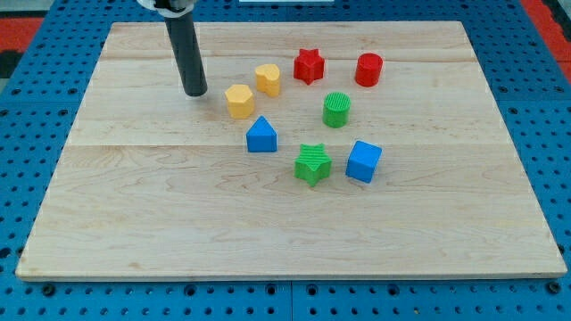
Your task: Move the yellow hexagon to the bottom of the yellow heart
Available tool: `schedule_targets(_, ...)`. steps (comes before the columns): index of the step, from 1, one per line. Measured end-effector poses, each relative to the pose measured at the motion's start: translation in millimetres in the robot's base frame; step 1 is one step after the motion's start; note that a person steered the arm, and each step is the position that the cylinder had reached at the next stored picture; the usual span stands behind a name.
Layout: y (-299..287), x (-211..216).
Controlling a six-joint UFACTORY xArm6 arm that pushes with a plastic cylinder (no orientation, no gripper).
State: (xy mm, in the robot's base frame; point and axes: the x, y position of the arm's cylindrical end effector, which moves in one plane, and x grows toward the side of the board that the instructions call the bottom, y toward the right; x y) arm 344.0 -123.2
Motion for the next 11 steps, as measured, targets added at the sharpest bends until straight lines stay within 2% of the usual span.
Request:
schedule_targets(2,30,2)
schedule_targets(4,30,10)
schedule_targets(6,4,28)
schedule_targets(11,60,27)
